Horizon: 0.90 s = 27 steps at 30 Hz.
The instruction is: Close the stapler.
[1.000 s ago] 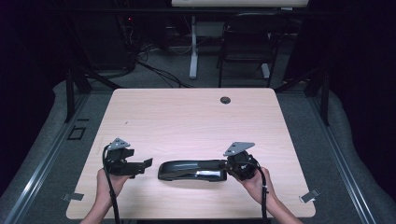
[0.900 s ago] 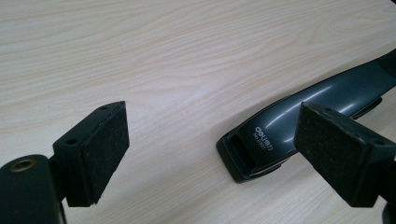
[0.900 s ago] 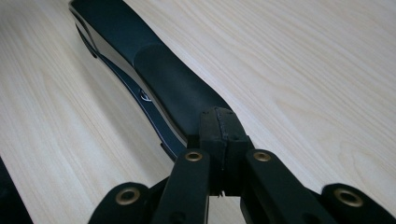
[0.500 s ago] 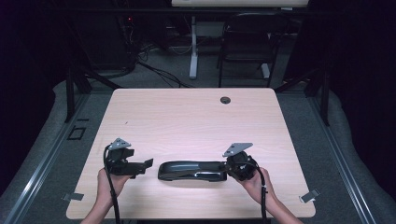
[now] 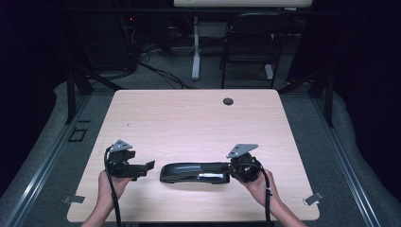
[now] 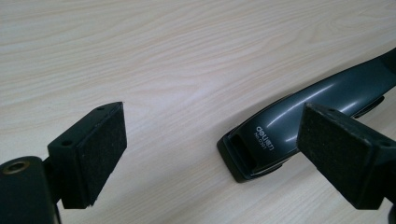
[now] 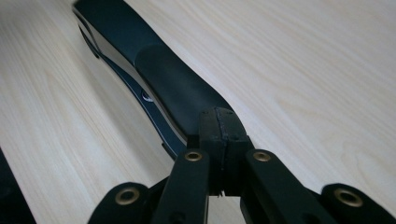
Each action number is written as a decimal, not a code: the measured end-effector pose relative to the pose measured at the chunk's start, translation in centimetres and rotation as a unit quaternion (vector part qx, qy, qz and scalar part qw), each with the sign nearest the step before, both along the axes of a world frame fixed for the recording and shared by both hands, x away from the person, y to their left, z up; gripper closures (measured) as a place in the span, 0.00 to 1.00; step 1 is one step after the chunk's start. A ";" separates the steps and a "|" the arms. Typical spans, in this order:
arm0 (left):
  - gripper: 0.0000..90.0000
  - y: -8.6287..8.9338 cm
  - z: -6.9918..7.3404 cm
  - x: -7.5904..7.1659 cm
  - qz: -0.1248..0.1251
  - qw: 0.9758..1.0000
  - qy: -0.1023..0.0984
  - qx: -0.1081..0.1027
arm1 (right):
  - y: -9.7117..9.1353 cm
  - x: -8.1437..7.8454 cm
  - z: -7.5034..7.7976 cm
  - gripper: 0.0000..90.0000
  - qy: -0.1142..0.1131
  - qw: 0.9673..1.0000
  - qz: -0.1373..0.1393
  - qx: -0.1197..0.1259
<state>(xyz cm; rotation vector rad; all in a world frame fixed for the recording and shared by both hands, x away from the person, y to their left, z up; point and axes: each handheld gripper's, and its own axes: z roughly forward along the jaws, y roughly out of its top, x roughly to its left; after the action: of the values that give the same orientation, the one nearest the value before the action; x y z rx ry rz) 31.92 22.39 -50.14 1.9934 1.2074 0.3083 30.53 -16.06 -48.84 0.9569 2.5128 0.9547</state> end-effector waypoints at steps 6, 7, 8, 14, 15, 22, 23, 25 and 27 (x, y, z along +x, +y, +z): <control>0.08 -0.2 0.1 -0.1 -0.005 1.000 -0.002 0.003 | 0.3 0.0 0.6 0.96 -0.007 1.000 0.003 0.012; 0.08 -0.2 0.1 -0.1 -0.005 1.000 -0.003 0.003 | 0.3 0.0 0.7 0.95 -0.008 1.000 0.003 0.010; 0.08 -0.2 0.1 -0.1 -0.005 1.000 -0.003 0.004 | 0.3 0.1 0.7 0.94 -0.007 1.000 0.001 0.015; 0.08 -0.2 0.0 0.0 -0.003 1.000 -0.005 0.004 | -0.4 0.4 1.1 0.79 -0.011 1.000 -0.005 0.018; 0.08 -0.2 0.1 -0.1 -0.004 1.000 -0.002 0.005 | -0.6 0.4 1.2 0.74 -0.008 1.000 -0.008 0.018; 0.08 0.0 0.1 -0.1 -0.001 1.000 -0.002 0.004 | -2.2 0.5 1.8 0.39 -0.005 0.999 -0.032 0.025; 0.08 0.0 0.1 -0.1 0.000 1.000 -0.002 0.005 | -2.5 0.6 1.9 0.35 -0.003 0.999 -0.032 0.025; 0.07 0.0 0.1 -0.1 0.001 1.000 -0.003 0.005 | -3.1 0.7 2.1 0.30 0.003 0.999 -0.035 0.038; 0.07 0.0 0.1 -0.1 0.000 1.000 -0.002 0.005 | -3.7 0.7 2.4 0.26 0.005 0.999 -0.036 0.033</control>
<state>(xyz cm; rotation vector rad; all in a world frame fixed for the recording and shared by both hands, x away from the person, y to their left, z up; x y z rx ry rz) 31.86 22.36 -50.09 2.0012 1.2050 0.3191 31.25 -19.76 -46.45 1.0657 2.4511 1.0199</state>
